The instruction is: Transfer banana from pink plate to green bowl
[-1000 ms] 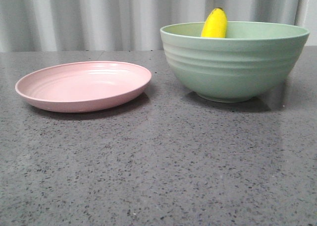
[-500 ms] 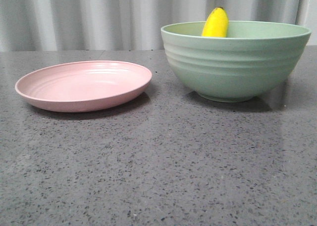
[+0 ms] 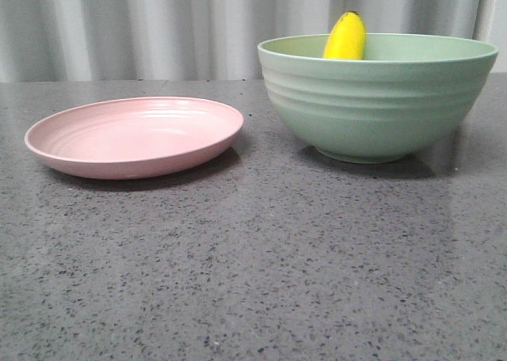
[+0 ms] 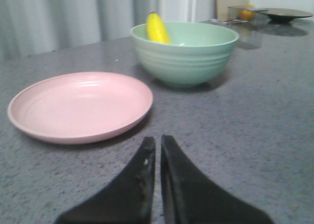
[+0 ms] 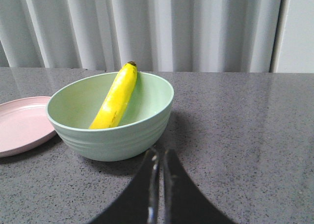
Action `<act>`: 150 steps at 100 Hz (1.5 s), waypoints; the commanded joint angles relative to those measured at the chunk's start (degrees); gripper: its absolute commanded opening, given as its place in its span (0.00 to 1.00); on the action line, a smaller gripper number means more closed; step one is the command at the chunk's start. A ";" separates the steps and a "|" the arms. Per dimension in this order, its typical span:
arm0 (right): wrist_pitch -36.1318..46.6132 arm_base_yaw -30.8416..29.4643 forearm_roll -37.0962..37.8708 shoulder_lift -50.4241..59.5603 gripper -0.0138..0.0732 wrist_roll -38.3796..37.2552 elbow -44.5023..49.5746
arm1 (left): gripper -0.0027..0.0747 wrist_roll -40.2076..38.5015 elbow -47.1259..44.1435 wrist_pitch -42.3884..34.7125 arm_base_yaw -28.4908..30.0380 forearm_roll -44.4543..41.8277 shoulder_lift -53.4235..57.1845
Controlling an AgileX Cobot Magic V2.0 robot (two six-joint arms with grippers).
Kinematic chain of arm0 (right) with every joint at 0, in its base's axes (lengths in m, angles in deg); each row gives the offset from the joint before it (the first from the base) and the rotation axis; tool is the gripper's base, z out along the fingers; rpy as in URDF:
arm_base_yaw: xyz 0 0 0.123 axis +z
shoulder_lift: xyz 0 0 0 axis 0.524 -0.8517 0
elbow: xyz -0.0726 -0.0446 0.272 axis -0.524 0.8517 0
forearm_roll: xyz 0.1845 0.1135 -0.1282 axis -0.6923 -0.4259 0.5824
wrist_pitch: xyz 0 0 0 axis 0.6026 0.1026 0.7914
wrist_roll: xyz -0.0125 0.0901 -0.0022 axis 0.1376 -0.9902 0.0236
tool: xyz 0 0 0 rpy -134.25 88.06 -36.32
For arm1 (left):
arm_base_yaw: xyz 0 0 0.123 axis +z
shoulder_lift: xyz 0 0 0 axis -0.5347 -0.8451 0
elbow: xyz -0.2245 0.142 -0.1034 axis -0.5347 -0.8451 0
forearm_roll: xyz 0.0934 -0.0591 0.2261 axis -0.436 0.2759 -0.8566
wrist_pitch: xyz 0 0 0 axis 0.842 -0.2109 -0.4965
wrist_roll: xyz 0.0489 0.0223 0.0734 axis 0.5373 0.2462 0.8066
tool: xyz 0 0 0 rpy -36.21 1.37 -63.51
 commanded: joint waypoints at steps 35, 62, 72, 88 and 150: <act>4.39 -0.16 0.62 0.36 0.07 0.51 -1.21 | 0.01 0.52 -4.92 -11.67 31.05 2.08 -0.45; 4.39 -0.16 0.62 0.36 0.07 0.51 -1.21 | 0.01 6.50 -11.67 -13.77 44.39 3.74 4.61; 4.39 -0.16 0.62 0.36 0.07 0.51 -1.21 | 0.01 6.50 -11.52 -9.62 45.46 4.00 4.61; 4.39 -0.16 0.62 0.36 0.07 0.51 -1.21 | 0.01 6.50 -11.52 -1.73 45.46 4.00 4.61; 4.39 -0.16 0.62 0.36 0.07 0.51 -1.21 | 0.01 6.50 -11.52 -1.84 45.24 4.00 4.61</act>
